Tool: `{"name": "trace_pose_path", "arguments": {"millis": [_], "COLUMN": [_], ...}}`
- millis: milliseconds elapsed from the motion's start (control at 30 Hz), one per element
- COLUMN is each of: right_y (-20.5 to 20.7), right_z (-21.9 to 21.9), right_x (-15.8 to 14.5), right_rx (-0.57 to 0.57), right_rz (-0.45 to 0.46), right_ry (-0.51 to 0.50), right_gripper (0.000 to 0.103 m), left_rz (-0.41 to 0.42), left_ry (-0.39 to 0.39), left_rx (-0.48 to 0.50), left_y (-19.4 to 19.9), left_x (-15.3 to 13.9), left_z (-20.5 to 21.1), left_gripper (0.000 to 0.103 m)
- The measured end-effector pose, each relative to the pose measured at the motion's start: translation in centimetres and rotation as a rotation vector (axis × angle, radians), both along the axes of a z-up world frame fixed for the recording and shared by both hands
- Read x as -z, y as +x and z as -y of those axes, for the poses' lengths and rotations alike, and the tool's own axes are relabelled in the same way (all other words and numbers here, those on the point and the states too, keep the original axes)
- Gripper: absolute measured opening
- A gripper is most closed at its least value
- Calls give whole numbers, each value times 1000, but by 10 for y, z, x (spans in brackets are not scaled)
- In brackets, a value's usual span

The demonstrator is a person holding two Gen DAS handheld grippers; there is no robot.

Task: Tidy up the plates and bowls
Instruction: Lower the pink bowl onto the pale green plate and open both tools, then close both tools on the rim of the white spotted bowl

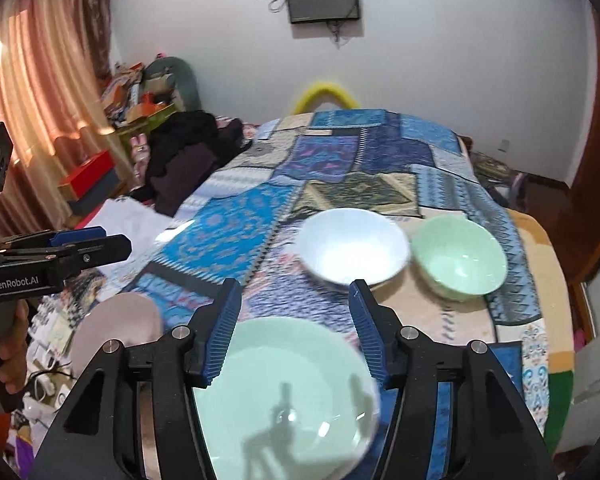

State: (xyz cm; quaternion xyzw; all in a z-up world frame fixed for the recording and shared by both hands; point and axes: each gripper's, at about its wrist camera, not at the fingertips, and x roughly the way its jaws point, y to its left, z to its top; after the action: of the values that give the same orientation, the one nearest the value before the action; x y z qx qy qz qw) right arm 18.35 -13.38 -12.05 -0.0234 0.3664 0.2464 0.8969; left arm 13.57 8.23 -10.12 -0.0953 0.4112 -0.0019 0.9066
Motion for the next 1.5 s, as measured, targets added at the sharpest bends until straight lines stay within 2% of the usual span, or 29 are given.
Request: {"name": "trace_pose_path", "arguments": {"millis": [333, 567, 633, 700, 900, 1167, 1300, 1433, 1500], "right_y": [55, 100, 105, 111, 120, 131, 132, 133, 133], "right_z": [21, 24, 24, 24, 23, 19, 14, 16, 17], "right_x": [38, 79, 85, 91, 99, 109, 109, 108, 109], "right_rx": [72, 84, 91, 86, 94, 91, 92, 95, 98], "right_rz": [-52, -187, -206, -231, -258, -274, -259, -257, -255], "right_ry": [-45, -7, -1, 1, 6, -7, -24, -7, -2], "right_gripper": [52, 52, 46, 29, 28, 28, 28, 28, 27], "left_rz": [-108, -187, -210, -231, -259, -273, -282, -291, -286], "left_ry": [1, 40, 45, 37, 25, 106, 134, 112, 111], "left_rx": [40, 67, 74, 75, 79, 109, 110, 134, 164], "left_y": [87, 138, 151, 161, 190, 223, 233, 238, 238], "left_x": [29, 59, 69, 77, 100, 126, 136, 144, 146], "left_z": [32, 42, 42, 41, 43, 57, 58, 60, 65], "left_gripper": [67, 67, 67, 67, 67, 66, 51, 40, 27]}}
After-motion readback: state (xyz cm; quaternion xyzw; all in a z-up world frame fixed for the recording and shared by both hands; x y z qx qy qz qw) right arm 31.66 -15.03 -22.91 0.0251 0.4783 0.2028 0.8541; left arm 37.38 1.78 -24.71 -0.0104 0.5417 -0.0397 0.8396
